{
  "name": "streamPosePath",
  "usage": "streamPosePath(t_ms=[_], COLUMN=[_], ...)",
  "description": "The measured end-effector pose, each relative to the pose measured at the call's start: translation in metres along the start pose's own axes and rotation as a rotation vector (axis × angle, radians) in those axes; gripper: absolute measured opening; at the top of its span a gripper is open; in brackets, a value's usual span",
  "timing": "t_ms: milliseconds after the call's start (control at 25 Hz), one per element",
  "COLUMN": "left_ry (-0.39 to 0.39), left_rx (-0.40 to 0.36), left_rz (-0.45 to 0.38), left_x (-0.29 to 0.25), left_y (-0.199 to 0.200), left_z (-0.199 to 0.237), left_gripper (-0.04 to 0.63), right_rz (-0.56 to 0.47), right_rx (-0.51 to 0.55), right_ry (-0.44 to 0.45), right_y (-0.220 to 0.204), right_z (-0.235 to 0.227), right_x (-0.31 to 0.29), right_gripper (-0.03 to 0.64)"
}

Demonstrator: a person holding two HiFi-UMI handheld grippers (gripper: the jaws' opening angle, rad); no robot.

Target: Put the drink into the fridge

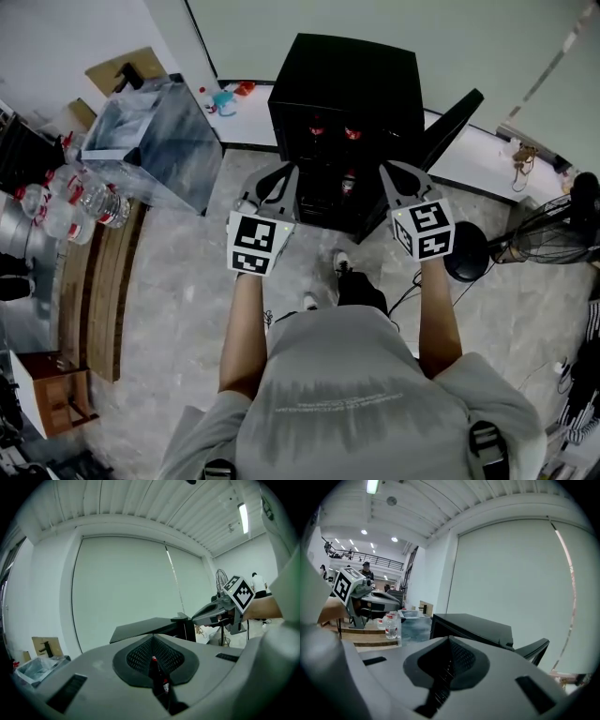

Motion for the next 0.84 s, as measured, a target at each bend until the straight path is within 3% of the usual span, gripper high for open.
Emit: streamPosePath(t_ms=[360, 840], left_ry=[0.031, 0.065], left_rx=[-0.019, 0.023], left_rz=[0.011, 0.007], left_x=[0.003, 0.010], left_y=[-0.008, -0.016], left_z=[0.005, 0.022], left_gripper=[0.012, 0.012], right_rz=[-0.010, -0.009], right_rx=[0.000, -0.007], right_ry=[0.017, 0.032], right_y=[0.004, 0.004], right_z=[0.005, 0.014], right_x=[0.000, -0.010], right_gripper=[0.000, 0.000])
Point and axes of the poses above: the fingertips, and each gripper's own axes: x backward along the fingers, z to its left, y out of its top, the point moved 1 cm from there along x, backward along the fingers, and after that the axes turned 10 degrees about x, right-handed, at the moved point
